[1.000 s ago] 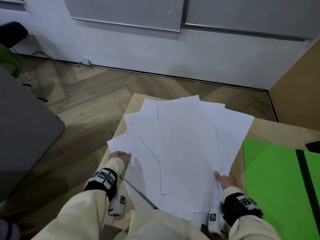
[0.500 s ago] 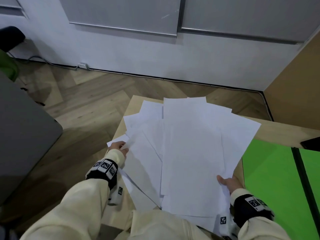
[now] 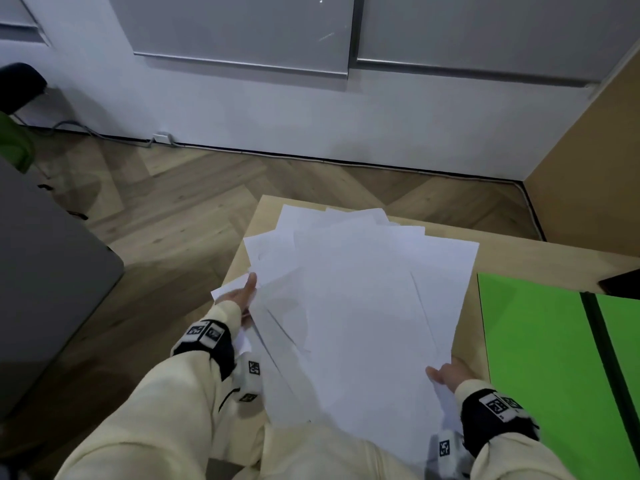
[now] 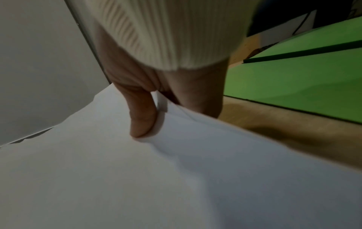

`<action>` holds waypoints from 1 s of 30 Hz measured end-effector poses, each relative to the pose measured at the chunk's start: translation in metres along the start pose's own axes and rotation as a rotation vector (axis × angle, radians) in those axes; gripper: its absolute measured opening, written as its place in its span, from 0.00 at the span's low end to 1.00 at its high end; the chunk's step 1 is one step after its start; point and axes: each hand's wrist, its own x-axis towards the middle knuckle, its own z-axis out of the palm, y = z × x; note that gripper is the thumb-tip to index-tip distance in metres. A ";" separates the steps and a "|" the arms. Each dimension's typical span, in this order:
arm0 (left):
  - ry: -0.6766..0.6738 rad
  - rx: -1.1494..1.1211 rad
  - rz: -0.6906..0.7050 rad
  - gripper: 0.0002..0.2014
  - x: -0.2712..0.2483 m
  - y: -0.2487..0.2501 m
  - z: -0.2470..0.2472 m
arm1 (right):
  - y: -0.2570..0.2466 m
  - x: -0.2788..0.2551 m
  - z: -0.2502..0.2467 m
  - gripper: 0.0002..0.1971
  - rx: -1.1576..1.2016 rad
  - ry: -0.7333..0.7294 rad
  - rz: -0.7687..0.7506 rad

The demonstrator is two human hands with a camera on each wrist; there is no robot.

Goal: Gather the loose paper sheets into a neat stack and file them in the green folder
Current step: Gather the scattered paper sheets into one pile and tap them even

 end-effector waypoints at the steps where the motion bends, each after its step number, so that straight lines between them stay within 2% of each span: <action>1: -0.066 -0.082 -0.069 0.19 -0.002 -0.011 -0.002 | 0.001 0.000 0.001 0.28 0.017 0.002 0.017; 3: -0.187 -0.118 -0.129 0.16 -0.009 -0.031 0.001 | -0.006 -0.007 0.006 0.25 -0.041 -0.091 0.080; 5: -0.245 -0.002 -0.121 0.33 -0.003 -0.052 0.010 | -0.010 -0.006 0.010 0.27 -0.170 -0.121 -0.033; 6: -0.241 0.083 -0.124 0.42 -0.010 -0.052 0.017 | -0.012 -0.006 0.013 0.30 -0.187 -0.109 -0.007; 7: -0.217 0.154 -0.097 0.44 -0.013 -0.054 0.024 | -0.012 -0.003 0.016 0.34 -0.156 -0.085 0.001; 9: -0.170 0.229 -0.051 0.36 -0.026 -0.046 0.037 | -0.018 -0.001 0.019 0.39 -0.025 -0.028 -0.015; 11: -0.173 0.248 -0.040 0.34 -0.022 -0.041 0.047 | -0.020 -0.005 0.023 0.45 0.040 -0.108 -0.046; 12: -0.169 0.272 -0.057 0.34 -0.024 -0.037 0.051 | -0.021 -0.008 0.020 0.53 0.194 -0.158 -0.055; 13: -0.156 0.293 -0.070 0.35 -0.026 -0.032 0.051 | -0.024 -0.011 0.019 0.60 0.273 -0.294 -0.105; 14: -0.168 0.295 -0.089 0.36 -0.026 -0.030 0.052 | -0.026 -0.014 0.016 0.60 0.400 -0.336 -0.115; 16: -0.242 0.232 -0.122 0.33 -0.027 -0.027 0.050 | -0.025 -0.008 0.022 0.42 0.604 -0.249 -0.091; 18: -0.265 0.198 -0.118 0.35 -0.028 -0.029 0.046 | -0.026 -0.006 0.027 0.34 0.568 -0.203 -0.130; 20: -0.174 0.176 -0.074 0.48 -0.015 -0.033 0.041 | -0.031 -0.004 0.029 0.28 0.637 -0.214 -0.143; 22: -0.037 0.199 -0.077 0.50 -0.007 -0.033 0.033 | -0.033 -0.004 0.022 0.28 0.689 -0.194 -0.144; 24: 0.012 0.183 -0.088 0.51 0.004 -0.033 0.023 | -0.030 0.001 0.017 0.36 0.769 -0.210 -0.134; 25: 0.020 0.169 -0.107 0.56 0.013 -0.037 0.021 | -0.031 0.001 0.018 0.43 0.798 -0.230 -0.124; 27: 0.025 0.059 -0.145 0.66 0.017 -0.041 0.024 | -0.032 0.005 0.027 0.65 0.788 -0.287 -0.130; 28: -0.033 -0.046 -0.158 0.65 0.009 -0.039 0.027 | -0.032 0.008 0.033 0.69 0.789 -0.309 -0.154; 29: -0.105 -0.110 -0.156 0.58 -0.002 -0.033 0.032 | -0.036 0.010 0.040 0.66 0.787 -0.328 -0.184; 30: -0.143 -0.129 -0.158 0.50 -0.016 -0.026 0.036 | -0.045 0.000 0.040 0.57 0.747 -0.344 -0.219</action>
